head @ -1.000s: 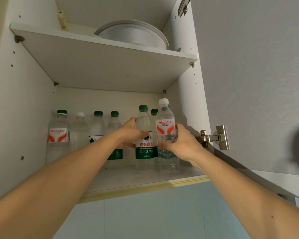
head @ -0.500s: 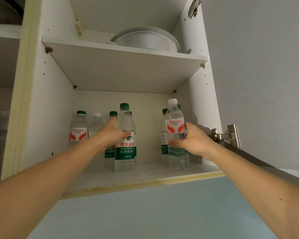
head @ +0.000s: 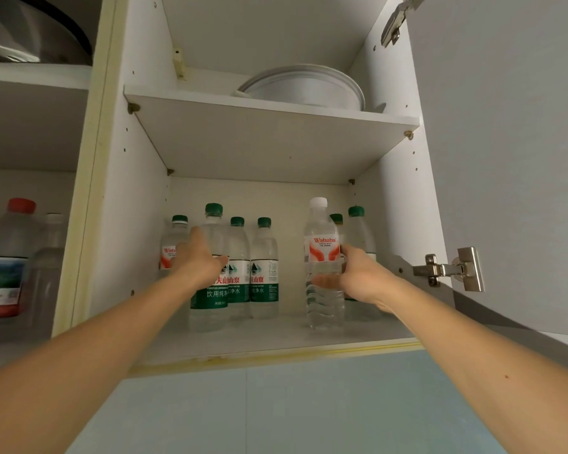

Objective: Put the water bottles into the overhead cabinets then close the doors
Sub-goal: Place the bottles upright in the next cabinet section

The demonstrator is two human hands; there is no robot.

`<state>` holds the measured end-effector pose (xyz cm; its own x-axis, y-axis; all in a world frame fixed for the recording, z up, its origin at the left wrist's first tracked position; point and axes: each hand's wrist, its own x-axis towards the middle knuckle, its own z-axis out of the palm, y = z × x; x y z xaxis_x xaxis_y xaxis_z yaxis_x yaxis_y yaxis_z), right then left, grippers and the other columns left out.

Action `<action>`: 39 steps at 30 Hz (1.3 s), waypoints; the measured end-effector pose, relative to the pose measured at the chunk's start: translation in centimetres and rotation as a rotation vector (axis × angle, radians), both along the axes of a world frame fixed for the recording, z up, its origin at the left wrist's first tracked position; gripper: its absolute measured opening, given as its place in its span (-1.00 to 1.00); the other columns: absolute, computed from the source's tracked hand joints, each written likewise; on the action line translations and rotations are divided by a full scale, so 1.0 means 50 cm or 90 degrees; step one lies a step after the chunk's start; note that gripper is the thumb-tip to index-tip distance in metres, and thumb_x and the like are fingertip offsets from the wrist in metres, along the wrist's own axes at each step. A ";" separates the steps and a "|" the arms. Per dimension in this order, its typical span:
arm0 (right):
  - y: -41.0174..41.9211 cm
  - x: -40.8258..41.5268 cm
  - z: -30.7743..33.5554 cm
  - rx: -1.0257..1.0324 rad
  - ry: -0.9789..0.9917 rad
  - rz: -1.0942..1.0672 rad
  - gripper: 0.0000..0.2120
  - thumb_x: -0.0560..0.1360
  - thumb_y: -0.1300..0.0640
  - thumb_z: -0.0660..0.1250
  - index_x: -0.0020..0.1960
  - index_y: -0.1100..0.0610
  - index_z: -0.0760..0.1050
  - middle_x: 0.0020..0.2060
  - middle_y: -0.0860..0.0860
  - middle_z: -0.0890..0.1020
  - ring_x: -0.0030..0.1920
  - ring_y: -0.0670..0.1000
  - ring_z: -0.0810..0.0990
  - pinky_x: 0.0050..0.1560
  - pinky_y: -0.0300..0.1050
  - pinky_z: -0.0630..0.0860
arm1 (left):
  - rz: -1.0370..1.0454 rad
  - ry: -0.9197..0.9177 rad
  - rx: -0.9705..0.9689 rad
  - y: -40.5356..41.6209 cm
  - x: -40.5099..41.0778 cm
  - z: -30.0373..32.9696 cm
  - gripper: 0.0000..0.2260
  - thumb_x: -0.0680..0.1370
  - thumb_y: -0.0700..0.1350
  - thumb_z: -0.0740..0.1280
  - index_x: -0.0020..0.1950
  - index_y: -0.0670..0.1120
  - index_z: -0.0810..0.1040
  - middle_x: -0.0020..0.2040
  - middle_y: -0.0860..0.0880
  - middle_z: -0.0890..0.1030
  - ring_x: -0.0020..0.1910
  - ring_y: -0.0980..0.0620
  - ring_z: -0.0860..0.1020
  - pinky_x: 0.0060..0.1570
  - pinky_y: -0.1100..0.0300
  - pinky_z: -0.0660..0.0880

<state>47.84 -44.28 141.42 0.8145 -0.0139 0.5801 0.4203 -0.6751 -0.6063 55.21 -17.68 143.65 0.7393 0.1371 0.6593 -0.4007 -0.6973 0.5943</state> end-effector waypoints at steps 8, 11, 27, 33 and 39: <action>0.020 0.022 -0.004 -0.003 -0.004 0.040 -0.53 0.47 0.03 0.53 0.33 -0.08 0.47 0.19 -0.07 0.65 0.22 0.01 0.60 0.35 0.07 0.49 | 0.063 -0.148 0.062 0.034 0.022 -0.024 -0.08 0.45 0.19 0.50 0.61 -0.05 0.04 0.51 -0.22 0.26 0.47 -0.29 0.25 0.40 -0.23 0.33; 0.025 0.038 -0.003 -0.006 -0.001 0.054 -0.63 0.46 0.01 0.53 0.17 -0.21 0.46 0.15 -0.12 0.66 0.18 -0.03 0.61 0.34 0.10 0.49 | 0.026 -0.423 0.135 -0.006 -0.005 -0.007 -0.27 0.48 0.18 0.44 0.52 -0.07 0.24 0.40 -0.15 0.36 0.38 -0.12 0.32 0.35 -0.06 0.37; -0.022 0.063 -0.009 -0.032 -0.029 0.022 -0.48 0.48 -0.07 0.51 0.39 -0.07 0.44 0.08 -0.05 0.63 -0.02 -0.03 0.69 0.03 -0.03 0.69 | -0.450 -0.122 0.070 -0.201 0.061 0.013 -0.15 0.51 0.16 0.44 0.63 0.19 -0.04 0.46 -0.05 0.44 -0.07 0.33 0.51 -0.29 0.39 0.51; -0.056 0.057 0.011 -0.007 -0.358 -0.301 -0.57 0.52 0.08 0.46 0.35 0.08 0.46 0.20 0.04 0.53 0.21 0.08 0.50 0.16 0.05 0.55 | -0.470 -0.129 0.064 -0.200 0.074 0.007 -0.08 0.50 0.10 0.48 0.62 0.22 -0.12 0.29 0.11 0.48 -0.05 0.37 0.54 -0.07 0.36 0.44; -0.078 0.088 -0.008 0.110 -0.039 -0.263 -0.15 0.40 0.05 0.60 0.49 0.18 0.16 0.35 0.17 0.44 0.31 0.18 0.49 0.25 0.11 0.56 | -0.482 -0.068 0.200 -0.181 0.074 -0.007 0.17 0.38 0.02 0.61 0.52 0.41 -0.32 0.41 0.01 0.36 0.25 0.08 0.48 0.36 -0.06 0.44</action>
